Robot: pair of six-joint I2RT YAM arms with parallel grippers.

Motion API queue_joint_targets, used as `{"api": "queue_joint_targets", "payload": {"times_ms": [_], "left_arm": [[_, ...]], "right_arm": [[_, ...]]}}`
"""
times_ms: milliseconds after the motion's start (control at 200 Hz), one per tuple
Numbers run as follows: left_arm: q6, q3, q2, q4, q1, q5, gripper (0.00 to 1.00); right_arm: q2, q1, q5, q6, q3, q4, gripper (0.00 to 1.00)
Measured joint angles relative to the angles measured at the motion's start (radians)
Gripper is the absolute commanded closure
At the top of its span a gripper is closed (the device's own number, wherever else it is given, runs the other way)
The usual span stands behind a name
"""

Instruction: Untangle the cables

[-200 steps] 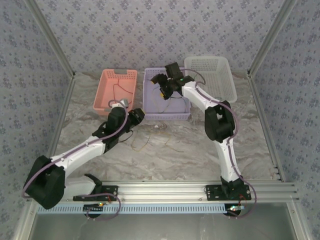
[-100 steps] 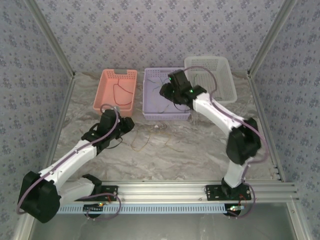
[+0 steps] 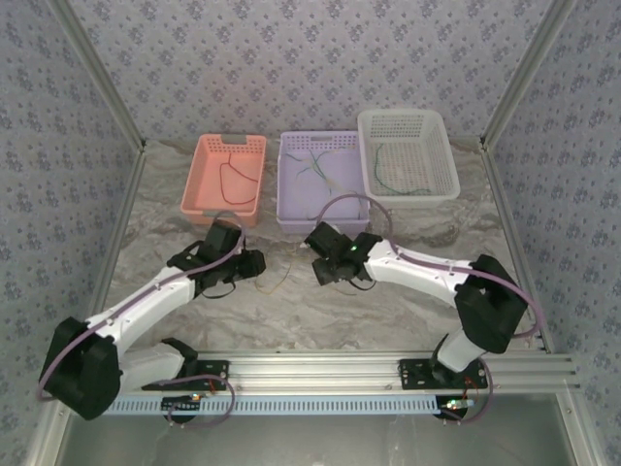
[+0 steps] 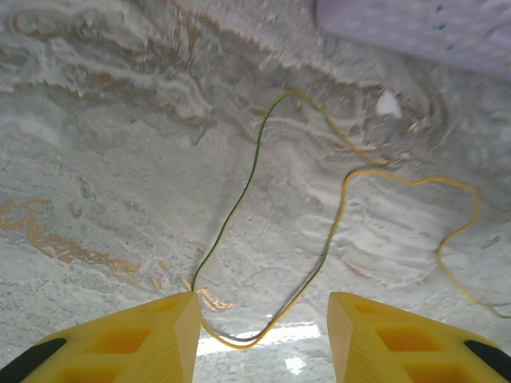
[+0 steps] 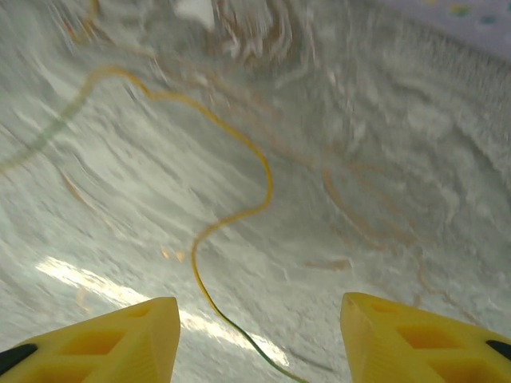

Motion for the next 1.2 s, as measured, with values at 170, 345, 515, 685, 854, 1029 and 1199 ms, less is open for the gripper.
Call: {"api": "queue_joint_targets", "payload": {"times_ms": [170,345,515,685,854,1029,1199], "left_arm": [[0.033,0.001,0.064,0.000,-0.033,-0.019,0.47],[0.064,0.040,0.104,0.008,-0.052,-0.038,0.43],[0.111,0.120,0.175,0.010,-0.052,-0.060,0.38],[0.182,0.186,0.257,0.009,-0.053,-0.078,0.34],[0.265,0.249,0.360,0.011,-0.059,-0.109,0.34],[0.324,0.255,0.446,0.024,-0.066,-0.139,0.40],[0.339,0.255,0.510,0.059,-0.071,-0.171,0.47]], "right_arm": [[0.055,0.059,0.047,0.000,-0.012,-0.052,0.39],[0.114,0.073,0.055,-0.008,-0.023,-0.058,0.47],[0.184,0.066,0.050,-0.030,-0.023,-0.048,0.66],[0.186,0.070,0.024,-0.047,-0.023,-0.027,0.86],[0.172,0.068,0.024,-0.057,-0.041,-0.009,0.95],[0.162,0.065,0.024,-0.060,-0.054,0.007,0.98],[0.158,0.065,0.023,-0.066,-0.059,0.013,1.00]]}}
